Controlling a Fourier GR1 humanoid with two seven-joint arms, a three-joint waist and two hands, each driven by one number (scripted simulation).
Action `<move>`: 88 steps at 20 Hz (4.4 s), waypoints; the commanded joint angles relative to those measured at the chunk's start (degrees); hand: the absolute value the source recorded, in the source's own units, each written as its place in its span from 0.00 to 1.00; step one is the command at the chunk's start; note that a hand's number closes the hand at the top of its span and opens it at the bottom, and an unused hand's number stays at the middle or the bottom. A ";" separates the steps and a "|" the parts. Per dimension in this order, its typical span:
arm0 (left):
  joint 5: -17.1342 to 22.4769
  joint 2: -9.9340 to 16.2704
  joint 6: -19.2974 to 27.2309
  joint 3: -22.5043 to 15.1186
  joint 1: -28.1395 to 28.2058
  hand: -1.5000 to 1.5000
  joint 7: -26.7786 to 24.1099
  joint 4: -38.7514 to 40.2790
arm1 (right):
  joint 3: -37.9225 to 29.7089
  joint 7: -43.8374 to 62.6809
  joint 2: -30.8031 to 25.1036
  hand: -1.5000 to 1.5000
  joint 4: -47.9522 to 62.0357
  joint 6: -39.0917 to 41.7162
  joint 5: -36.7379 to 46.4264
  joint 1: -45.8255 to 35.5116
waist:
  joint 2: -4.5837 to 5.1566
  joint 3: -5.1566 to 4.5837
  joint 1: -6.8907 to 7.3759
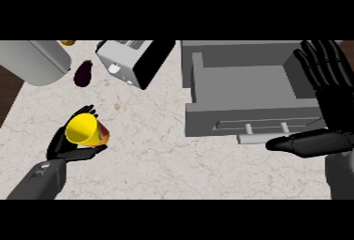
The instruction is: Pick up the cup, place it into the drawer and close the drawer
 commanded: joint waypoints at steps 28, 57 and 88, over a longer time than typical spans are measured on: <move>4.30 -13.55 13.44 0.22 -11.16 1.00 -1.98 -20.69 | -2.52 2.58 -1.99 0.00 -0.12 -0.12 -0.37 -0.01 | -1.45 0.44 2.76; 14.19 -18.36 43.17 -22.90 -48.39 1.00 37.68 -10.79 | -1.64 -0.96 -1.07 0.00 1.02 1.23 0.04 -0.23 | 0.08 0.47 -3.13; 35.62 -18.36 38.57 -28.93 -42.34 0.00 24.56 -12.50 | 18.17 5.59 -9.29 1.00 3.42 28.13 -4.96 -3.04 | 0.41 0.35 -6.06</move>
